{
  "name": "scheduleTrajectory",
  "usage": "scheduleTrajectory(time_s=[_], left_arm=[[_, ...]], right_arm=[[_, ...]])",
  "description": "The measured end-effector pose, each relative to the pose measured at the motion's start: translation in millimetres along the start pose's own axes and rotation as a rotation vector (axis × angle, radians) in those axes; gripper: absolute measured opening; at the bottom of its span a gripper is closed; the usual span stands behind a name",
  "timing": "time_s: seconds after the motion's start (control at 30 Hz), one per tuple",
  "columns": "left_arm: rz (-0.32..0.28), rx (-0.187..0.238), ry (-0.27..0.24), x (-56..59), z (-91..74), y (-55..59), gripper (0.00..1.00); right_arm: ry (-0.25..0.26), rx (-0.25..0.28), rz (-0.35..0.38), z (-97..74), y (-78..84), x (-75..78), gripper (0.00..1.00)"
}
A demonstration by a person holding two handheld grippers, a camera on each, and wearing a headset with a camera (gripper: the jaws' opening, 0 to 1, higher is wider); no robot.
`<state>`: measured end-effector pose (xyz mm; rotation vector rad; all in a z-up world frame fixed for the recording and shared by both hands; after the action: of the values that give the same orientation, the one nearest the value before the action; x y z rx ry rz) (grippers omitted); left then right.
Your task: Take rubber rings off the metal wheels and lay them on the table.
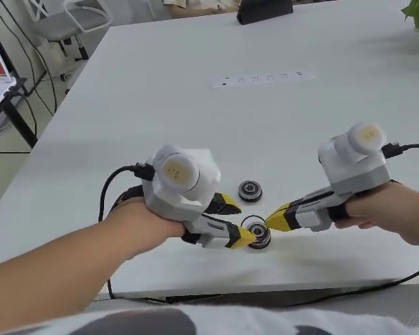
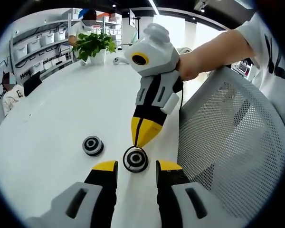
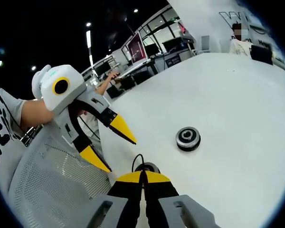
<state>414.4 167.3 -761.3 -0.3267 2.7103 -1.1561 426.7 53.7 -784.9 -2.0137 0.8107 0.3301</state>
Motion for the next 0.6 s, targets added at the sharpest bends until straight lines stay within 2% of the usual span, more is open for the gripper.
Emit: scheduleTrajectory(time_s=[0.33, 0.6], left_arm=[[-0.031, 0.018, -0.022, -0.9, -16.9, 5.2, 0.36], [-0.056, 0.019, -0.046, -3.3, -30.9, 14.6, 0.39]], right_arm=[[-0.017, 0.005, -0.002, 4.1, -3.7, -7.7, 0.00], [-0.028, 0.003, -0.008, 11.0, -8.4, -12.9, 0.00]])
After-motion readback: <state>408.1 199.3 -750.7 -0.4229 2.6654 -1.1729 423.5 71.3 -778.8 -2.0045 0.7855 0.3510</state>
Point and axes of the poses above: the centre of the closed fingertips' face, and the gripper's own axes: z roughly forward along the fingers, x roughly to its right, y roughly out of its underside, the point moved 6 cm from there along -z, roughly backward along the fingers, and after that the axes turned 6 degrees about z, right-handed, at the moved point
